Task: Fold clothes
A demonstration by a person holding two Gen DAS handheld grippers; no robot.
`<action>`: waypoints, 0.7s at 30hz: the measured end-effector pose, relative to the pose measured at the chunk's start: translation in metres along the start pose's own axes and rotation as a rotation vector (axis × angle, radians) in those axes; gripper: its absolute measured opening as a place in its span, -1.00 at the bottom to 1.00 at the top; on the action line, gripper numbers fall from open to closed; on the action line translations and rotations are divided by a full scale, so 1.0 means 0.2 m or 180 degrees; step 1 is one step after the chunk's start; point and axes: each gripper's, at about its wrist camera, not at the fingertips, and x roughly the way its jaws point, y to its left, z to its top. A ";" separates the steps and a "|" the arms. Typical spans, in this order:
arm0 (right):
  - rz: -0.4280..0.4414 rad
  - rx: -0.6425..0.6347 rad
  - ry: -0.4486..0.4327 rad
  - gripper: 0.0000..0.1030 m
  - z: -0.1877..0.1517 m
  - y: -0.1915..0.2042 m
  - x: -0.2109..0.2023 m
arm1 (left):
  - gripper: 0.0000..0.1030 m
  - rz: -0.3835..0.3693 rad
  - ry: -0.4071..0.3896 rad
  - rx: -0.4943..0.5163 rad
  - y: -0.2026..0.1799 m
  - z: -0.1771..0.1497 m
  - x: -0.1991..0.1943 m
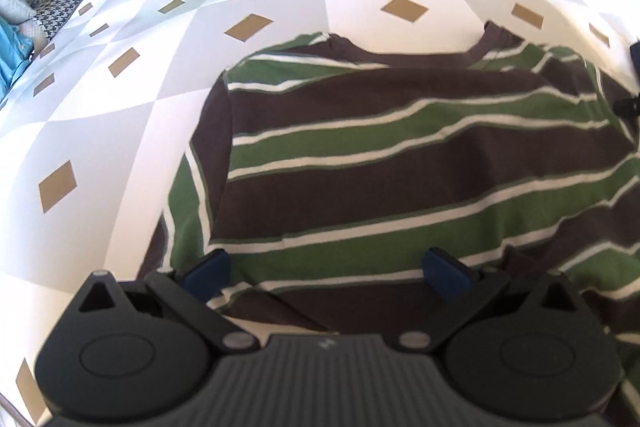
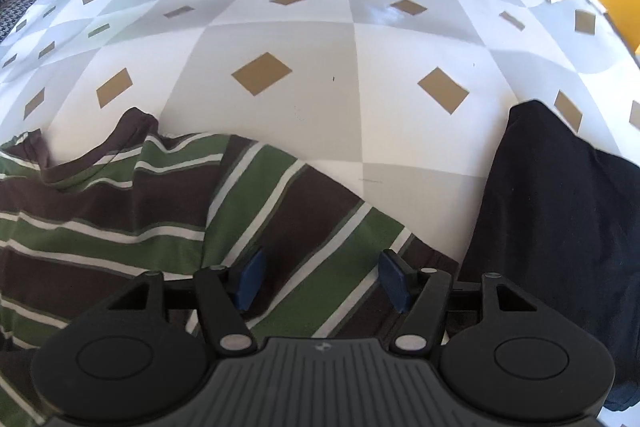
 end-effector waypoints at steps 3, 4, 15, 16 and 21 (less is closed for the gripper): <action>0.0005 -0.0005 0.0000 0.20 -0.02 0.01 0.00 | 1.00 -0.0031 0.0006 -0.0047 -0.01 0.02 0.03; 0.0033 -0.0017 -0.0017 0.20 -0.03 0.00 -0.01 | 1.00 -0.0046 0.0011 -0.0067 -0.01 0.03 0.04; 0.0384 -0.0275 -0.0124 -0.81 -0.13 0.05 -0.11 | 1.00 -0.0102 0.0006 -0.0154 -0.04 0.02 0.06; 0.0432 -0.0269 -0.0121 -0.83 -0.13 0.06 -0.11 | 1.00 -0.0108 0.0001 -0.0157 -0.02 0.00 0.05; 0.0768 -0.0083 -0.0093 -0.90 -0.12 0.06 -0.14 | 1.00 -0.0157 -0.0010 -0.0188 0.00 -0.02 0.03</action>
